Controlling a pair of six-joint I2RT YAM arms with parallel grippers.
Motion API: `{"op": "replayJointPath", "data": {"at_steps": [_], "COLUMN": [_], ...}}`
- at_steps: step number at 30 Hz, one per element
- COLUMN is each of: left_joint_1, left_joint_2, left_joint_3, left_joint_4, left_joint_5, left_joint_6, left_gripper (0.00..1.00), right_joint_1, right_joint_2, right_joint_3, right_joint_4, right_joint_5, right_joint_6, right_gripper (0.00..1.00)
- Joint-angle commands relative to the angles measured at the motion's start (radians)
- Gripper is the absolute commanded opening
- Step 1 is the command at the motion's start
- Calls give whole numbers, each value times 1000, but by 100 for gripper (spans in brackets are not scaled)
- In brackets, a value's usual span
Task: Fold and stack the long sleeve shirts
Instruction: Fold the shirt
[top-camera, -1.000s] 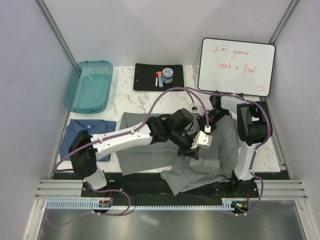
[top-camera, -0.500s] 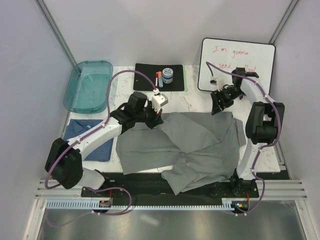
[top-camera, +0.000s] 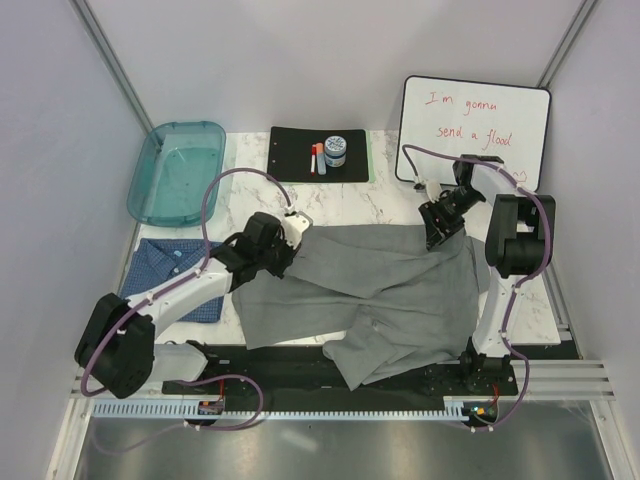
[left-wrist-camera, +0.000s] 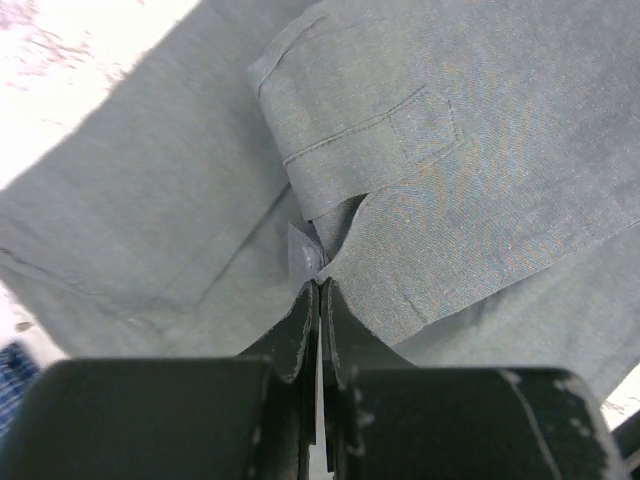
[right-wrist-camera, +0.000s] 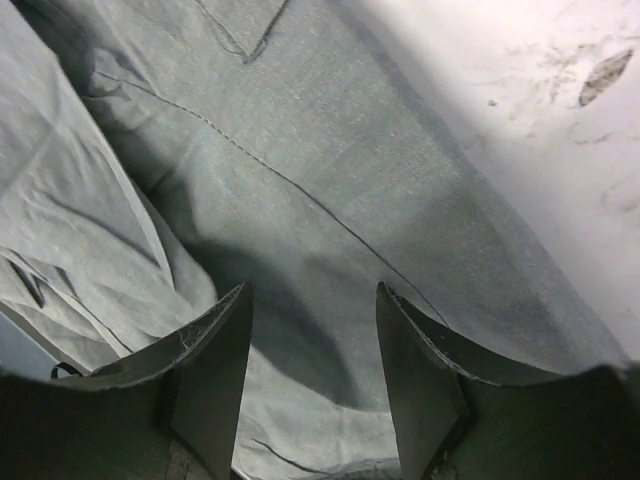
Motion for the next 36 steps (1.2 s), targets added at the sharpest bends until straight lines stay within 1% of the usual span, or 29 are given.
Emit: {"op": "replayJointPath", "data": {"at_steps": [1, 2, 4, 5, 6, 7, 8, 9, 10, 11, 12, 13, 14, 15, 17, 18, 20, 21, 22, 25, 26, 27, 29, 30, 34, 36], "left_joint_1": [1, -5, -37, -50, -51, -51, -45, -42, -40, -33, -28, -19, 13, 41, 116, 128, 131, 130, 124, 14, -48, -77, -128, -131, -105, -68], "left_joint_2": [-56, -68, -93, -93, -85, -78, -84, -94, -123, -136, -144, -135, -122, -105, -35, -9, 72, 98, 132, 237, 257, 299, 333, 353, 324, 301], "left_joint_3": [46, 46, 33, 31, 36, 37, 36, 19, 11, 3, -4, -4, 0, 22, 49, 74, 103, 126, 143, 229, 267, 287, 325, 335, 316, 289], "left_joint_4": [40, 38, 40, 13, -19, -47, -81, -95, -103, -101, -95, -87, -81, -74, -73, -64, -64, -57, -52, -57, -57, -66, -92, -104, -115, -116], "left_joint_5": [-119, -122, -151, -151, -112, -93, -46, 73, 114, 135, 127, 104, 81, 87, 143, 206, 266, 348, 385, 387, 387, 377, 355, 326, 240, 229], "left_joint_6": [116, 130, 164, 166, 173, 164, 164, 183, 184, 178, 163, 155, 141, 115, 89, 71, 71, 60, 61, 75, 75, 71, 63, 63, 48, 13], "left_gripper": [3, 5, 15, 20, 28, 30, 31, 32, 33, 38, 44, 45, 45, 45, 43, 39, 35, 28, 26, 24, 24, 25, 30, 32, 39, 46], "right_joint_1": [-2, -2, -2, -4, -2, -2, -2, -2, -2, -4, -2, -4, -4, -2, 3, 7, 10, 12, 10, 12, 10, 10, 10, 10, 12, 12], "right_joint_2": [4, 9, 9, 6, 6, 6, 3, 1, -6, -14, -22, -41, -57, -69, -103, -111, -129, -132, -137, -131, -127, -124, -121, -123, -129, -124], "right_joint_3": [5, 6, 0, -6, -6, -9, -10, -10, -10, -10, -10, -6, -4, -1, 12, 19, 39, 46, 61, 85, 86, 86, 83, 79, 72, 74], "right_joint_4": [19, 19, 25, 28, 28, 28, 31, 33, 31, 31, 30, 21, 16, 13, 4, 1, -13, -16, -24, -35, -36, -42, -47, -47, -56, -59], "right_joint_5": [53, 57, 68, 70, 71, 71, 73, 73, 71, 68, 64, 51, 35, -5, -36, -73, -110, -120, -140, -151, -150, -150, -145, -145, -151, -156], "right_joint_6": [-15, -15, -17, -17, -17, -17, -17, -17, -17, -15, -17, -18, -21, -28, -23, -17, -5, 3, 17, 31, 32, 31, 28, 28, 18, 14], "right_gripper": [59, 59, 58, 58, 57, 57, 57, 57, 57, 57, 56, 56, 56, 57, 57, 57, 57, 57, 57, 57, 57, 57, 56, 56, 57, 57]}}
